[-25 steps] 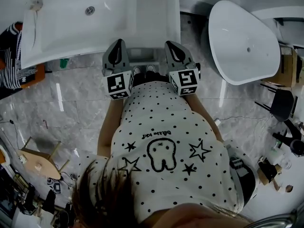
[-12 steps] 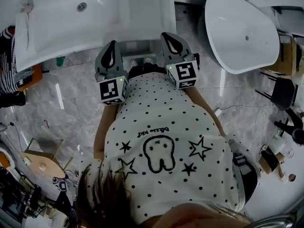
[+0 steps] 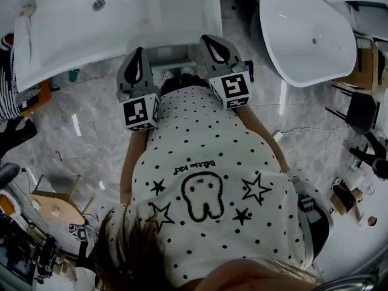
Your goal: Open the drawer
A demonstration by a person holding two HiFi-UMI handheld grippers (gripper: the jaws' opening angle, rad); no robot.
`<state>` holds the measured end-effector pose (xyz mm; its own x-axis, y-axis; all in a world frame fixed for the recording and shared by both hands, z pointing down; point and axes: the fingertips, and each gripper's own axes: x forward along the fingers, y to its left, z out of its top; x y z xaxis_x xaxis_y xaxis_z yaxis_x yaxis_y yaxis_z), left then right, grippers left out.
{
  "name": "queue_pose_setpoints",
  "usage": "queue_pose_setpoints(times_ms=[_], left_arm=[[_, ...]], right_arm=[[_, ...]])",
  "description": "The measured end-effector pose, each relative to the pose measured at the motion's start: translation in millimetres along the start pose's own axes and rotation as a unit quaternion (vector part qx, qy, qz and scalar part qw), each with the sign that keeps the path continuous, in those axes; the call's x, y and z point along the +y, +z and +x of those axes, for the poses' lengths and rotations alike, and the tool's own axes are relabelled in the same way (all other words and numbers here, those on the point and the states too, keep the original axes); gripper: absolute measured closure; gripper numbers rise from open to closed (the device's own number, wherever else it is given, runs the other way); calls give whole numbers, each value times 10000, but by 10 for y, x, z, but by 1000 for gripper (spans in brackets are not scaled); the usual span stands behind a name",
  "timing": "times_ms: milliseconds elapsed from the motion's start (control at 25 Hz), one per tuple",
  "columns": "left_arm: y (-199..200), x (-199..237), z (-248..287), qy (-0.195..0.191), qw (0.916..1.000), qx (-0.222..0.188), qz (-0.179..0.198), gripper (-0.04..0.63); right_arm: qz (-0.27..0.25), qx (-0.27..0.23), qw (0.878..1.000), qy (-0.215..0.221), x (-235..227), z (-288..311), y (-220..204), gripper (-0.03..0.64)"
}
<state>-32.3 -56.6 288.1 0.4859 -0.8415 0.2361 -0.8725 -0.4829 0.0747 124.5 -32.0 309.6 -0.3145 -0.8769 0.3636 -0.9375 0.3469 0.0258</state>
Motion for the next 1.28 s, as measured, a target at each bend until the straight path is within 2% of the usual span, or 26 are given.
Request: queue_pose_setpoints(times_ms=[160, 600, 1280], left_arm=[[9, 35, -9, 104, 9999, -44, -30, 591], [20, -13, 8, -6, 10000, -31, 27, 591], [25, -4, -22, 22, 10000, -13, -2, 591]], right_arm=[[-7, 77, 10000, 6, -9, 2, -5, 601], [-11, 38, 10000, 35, -12, 17, 10, 603], [-33, 72, 9999, 63, 2, 23, 9, 603]])
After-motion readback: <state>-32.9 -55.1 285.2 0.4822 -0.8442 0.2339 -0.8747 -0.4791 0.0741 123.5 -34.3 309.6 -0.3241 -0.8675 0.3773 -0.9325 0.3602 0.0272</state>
